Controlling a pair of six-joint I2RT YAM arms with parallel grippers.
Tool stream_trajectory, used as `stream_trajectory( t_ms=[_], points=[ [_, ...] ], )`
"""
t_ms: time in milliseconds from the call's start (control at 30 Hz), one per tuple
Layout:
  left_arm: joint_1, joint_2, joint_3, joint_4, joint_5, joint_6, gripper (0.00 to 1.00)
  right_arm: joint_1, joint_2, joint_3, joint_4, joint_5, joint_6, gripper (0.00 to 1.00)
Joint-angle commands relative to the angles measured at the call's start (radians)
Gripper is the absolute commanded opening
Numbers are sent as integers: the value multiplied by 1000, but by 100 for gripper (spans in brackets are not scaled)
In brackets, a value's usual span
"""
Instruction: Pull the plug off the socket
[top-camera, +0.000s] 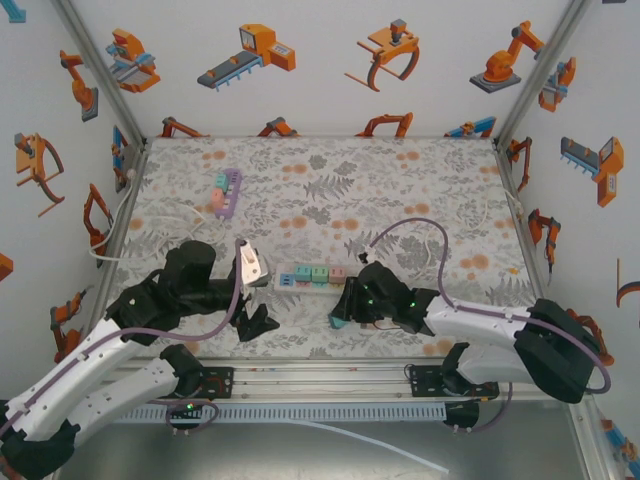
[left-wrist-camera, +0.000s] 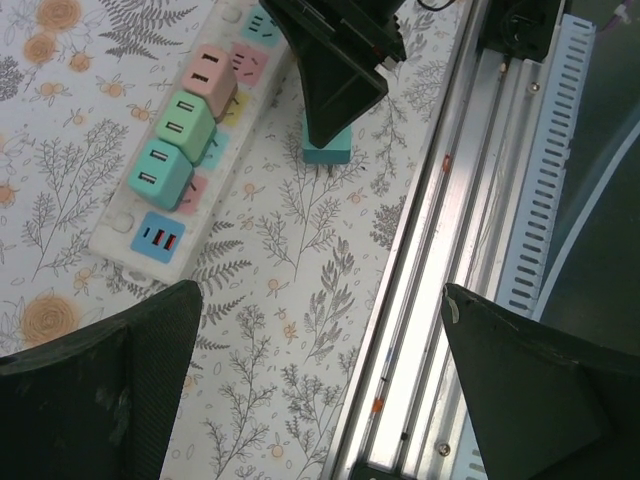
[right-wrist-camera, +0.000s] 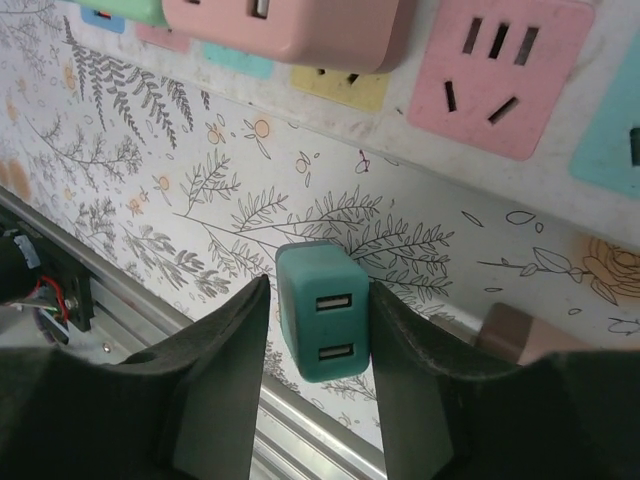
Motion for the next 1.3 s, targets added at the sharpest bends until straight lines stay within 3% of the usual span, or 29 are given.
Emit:
stream_trajectory(
  t_ms=[0, 367, 533, 733, 900, 1033, 1267],
  points=[
    [-7, -2, -7, 8, -30, 22, 97, 8, -51, 31, -52, 54, -39, 46],
    [-8, -30, -20, 63, -143, -16, 97, 7, -232, 107, -212, 165, -173, 46],
    [-8, -64, -37, 132, -235, -96, 97, 8, -322, 184, -264, 254, -427, 47],
    [-8, -76, -64, 206, -404, -211, 97, 7, -391, 220, -163, 307, -871, 50],
    [-8, -23, -59, 214, -599, -399, 97, 8, -400, 204, -60, 196, -1271, 54],
    [-1, 48, -43, 167, -776, -688, 97, 8, -351, 213, -70, 73, -1504, 60],
    [61, 188, -44, 146, -686, -962, 97, 4, -139, 325, -287, -36, -1631, 70]
  ],
)
